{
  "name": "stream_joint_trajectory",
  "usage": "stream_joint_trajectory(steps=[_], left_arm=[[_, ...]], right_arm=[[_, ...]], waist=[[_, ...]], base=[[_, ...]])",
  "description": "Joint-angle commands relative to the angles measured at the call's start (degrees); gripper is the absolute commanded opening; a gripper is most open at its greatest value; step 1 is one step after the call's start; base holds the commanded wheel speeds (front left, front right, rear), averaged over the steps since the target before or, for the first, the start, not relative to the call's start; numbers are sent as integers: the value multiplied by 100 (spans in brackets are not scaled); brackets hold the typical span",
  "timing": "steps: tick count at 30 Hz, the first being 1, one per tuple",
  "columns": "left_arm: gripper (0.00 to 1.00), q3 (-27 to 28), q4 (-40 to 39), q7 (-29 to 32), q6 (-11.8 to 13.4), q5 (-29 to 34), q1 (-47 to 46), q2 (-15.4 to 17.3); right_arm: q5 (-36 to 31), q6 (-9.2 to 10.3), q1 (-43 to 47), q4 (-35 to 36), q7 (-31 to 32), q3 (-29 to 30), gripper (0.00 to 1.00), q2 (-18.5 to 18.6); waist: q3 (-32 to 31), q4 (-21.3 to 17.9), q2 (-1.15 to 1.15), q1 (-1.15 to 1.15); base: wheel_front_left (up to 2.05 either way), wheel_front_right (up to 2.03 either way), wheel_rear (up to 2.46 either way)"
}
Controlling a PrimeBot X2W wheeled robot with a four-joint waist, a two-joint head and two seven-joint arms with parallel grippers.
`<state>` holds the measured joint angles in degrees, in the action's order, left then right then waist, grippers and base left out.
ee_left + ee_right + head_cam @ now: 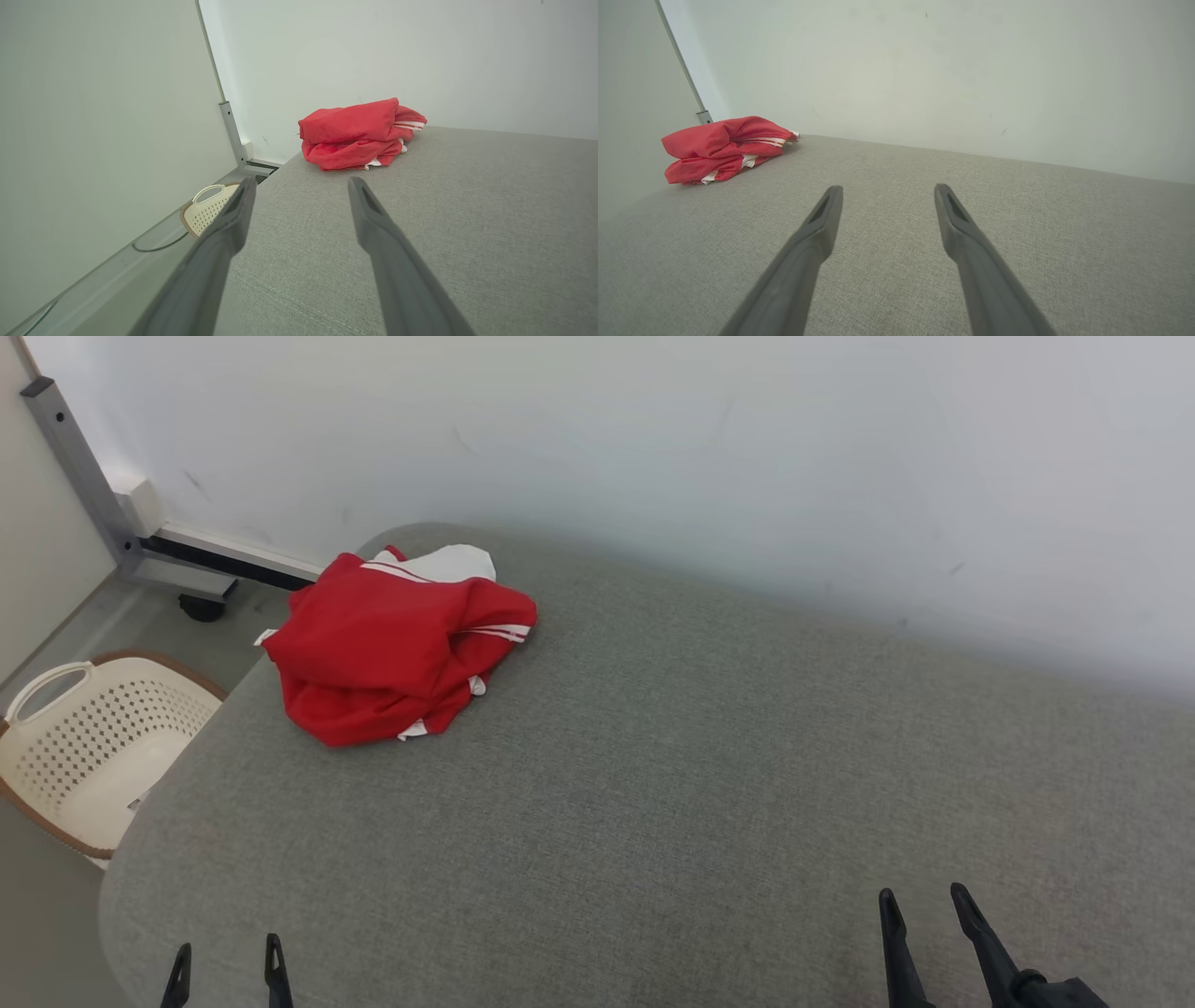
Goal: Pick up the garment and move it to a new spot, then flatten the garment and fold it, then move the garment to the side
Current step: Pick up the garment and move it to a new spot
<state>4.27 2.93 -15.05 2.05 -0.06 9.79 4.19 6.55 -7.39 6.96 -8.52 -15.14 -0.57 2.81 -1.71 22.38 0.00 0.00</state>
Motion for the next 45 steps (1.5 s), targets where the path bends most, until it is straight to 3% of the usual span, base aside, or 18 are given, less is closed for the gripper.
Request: stream_joint_trajectory(steps=[1,11,20,21,32,39,45], left_arm=[[100,21,-15,-16,26,-61,33,4],[100,153,201,-16,-269,-215,-854,166],[100,735,709,-15,-636,-494,-2245,490],[100,913,866,-16,-686,-550,-2608,680],[100,1186,2395,-16,-909,-941,-3924,1143],[100,1121,3278,-16,-946,-1114,-4494,1641],[100,711,4244,40,-943,-1418,-4996,1995]], right_arm=[[9,-19,-57,-2,-5,1,100,14],[-148,-19,-341,116,-5,-60,100,12],[-216,-19,-876,216,-6,-231,100,13],[-204,-19,-1013,248,-5,-218,100,18],[-63,-19,-1424,305,-5,-212,100,11],[-4,-19,-1576,328,-5,-213,100,11],[49,-19,-1675,325,-5,-213,100,9]], waist=[[34,-53,0,0],[471,-539,0,0],[1275,-1317,0,0],[1461,-1501,0,0],[1962,-2147,0,0],[2114,-2400,0,0],[2280,-2587,0,0]], base=[[0,0,0],[0,0,0],[0,0,0],[0,0,0],[0,0,0],[0,0,0],[0,0,0]])
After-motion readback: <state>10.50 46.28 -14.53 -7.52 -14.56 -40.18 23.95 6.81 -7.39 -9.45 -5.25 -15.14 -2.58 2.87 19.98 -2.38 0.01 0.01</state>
